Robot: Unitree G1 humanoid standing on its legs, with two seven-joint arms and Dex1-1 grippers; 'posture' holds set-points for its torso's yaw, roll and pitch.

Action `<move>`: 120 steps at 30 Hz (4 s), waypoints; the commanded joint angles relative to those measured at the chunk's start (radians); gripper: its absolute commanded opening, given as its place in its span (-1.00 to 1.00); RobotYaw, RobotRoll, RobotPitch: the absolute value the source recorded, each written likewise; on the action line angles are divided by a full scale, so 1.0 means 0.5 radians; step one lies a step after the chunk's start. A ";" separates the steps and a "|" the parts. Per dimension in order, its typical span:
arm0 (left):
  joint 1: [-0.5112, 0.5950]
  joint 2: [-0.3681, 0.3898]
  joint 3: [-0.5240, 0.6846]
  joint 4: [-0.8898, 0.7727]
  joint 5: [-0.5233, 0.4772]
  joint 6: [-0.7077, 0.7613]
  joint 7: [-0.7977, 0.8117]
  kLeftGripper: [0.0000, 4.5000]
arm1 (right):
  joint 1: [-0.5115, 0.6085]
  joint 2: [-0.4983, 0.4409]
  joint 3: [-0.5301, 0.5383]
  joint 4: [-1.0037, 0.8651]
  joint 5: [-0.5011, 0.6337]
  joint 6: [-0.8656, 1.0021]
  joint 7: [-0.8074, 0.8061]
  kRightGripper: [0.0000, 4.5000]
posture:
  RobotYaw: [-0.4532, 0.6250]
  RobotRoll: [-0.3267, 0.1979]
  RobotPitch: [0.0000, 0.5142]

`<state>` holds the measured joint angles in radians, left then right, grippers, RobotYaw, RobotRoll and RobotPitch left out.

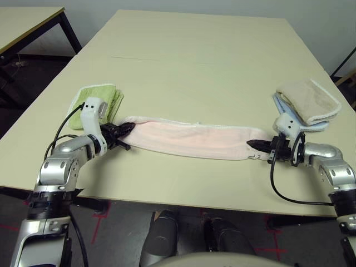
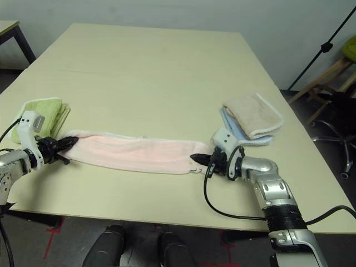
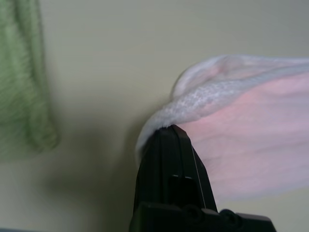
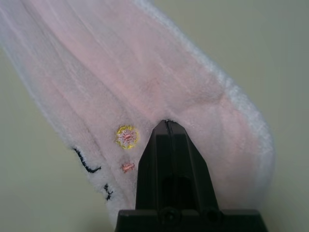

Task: Fold the towel and set it aside.

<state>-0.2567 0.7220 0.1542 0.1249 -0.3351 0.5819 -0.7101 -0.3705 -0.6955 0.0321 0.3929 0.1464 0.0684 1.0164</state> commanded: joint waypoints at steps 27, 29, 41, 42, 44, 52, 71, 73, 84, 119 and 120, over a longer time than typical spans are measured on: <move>-0.156 0.297 0.131 -0.270 -0.452 0.011 -0.790 0.76 | 0.084 -0.580 -0.965 -0.638 1.238 2.787 -0.197 0.87 | 0.16 0.25 -0.33; -0.119 0.336 0.161 -0.316 -0.499 -0.022 -0.891 0.98 | 0.123 -0.591 -1.030 -0.624 1.372 3.026 -0.322 1.00 | 0.17 0.25 -0.32; 0.056 0.454 0.194 -0.531 -0.688 0.014 -1.185 0.98 | 0.293 0.261 -1.480 -0.816 1.891 3.092 -1.695 1.00 | 0.16 0.25 -0.31; 0.053 0.448 0.194 -0.535 -0.696 0.014 -1.185 0.98 | 0.258 0.380 -1.526 -0.865 1.849 3.092 -1.804 1.00 | 0.16 0.25 -0.31; 0.045 0.431 0.196 -0.546 -0.724 0.031 -1.175 0.98 | 0.169 0.585 -1.633 -0.957 1.780 3.077 -1.974 1.00 | 0.16 0.25 -0.32; 0.074 0.420 0.165 -0.618 -0.785 0.073 -1.187 1.00 | -0.107 1.103 -1.855 -1.114 1.600 2.993 -2.397 0.92 | 0.12 0.25 -0.35; -0.136 0.360 -0.057 -0.210 -0.603 -0.211 -1.407 1.00 | 0.359 0.893 -1.610 -1.648 1.528 2.300 -2.177 -1.00 | -0.10 0.25 -0.49; -0.138 0.363 -0.059 -0.175 -0.584 -0.236 -1.429 1.00 | 0.452 0.739 -1.504 -1.695 1.483 2.222 -2.043 -1.00 | -0.11 0.25 -0.49; -0.115 0.344 -0.017 -0.201 -0.586 -0.209 -1.371 1.00 | 0.495 -0.045 -0.520 -1.993 1.070 1.816 -1.372 -1.00 | -0.04 0.25 -0.46; 0.002 0.254 0.022 -0.442 -0.722 -0.060 -1.136 1.00 | -0.174 -0.315 0.374 -1.907 0.922 2.160 -0.413 0.42 | 0.09 0.25 -0.49; -0.005 0.251 0.020 -0.439 -0.720 -0.060 -1.137 1.00 | -0.199 -0.352 0.335 -1.905 0.950 2.168 -0.381 0.63 | 0.09 0.25 -0.49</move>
<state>-0.2475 0.8503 0.1775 -0.0882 -0.6944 0.5482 -1.2781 -0.4534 -0.8528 0.2420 -0.5403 0.5837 1.1379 0.7872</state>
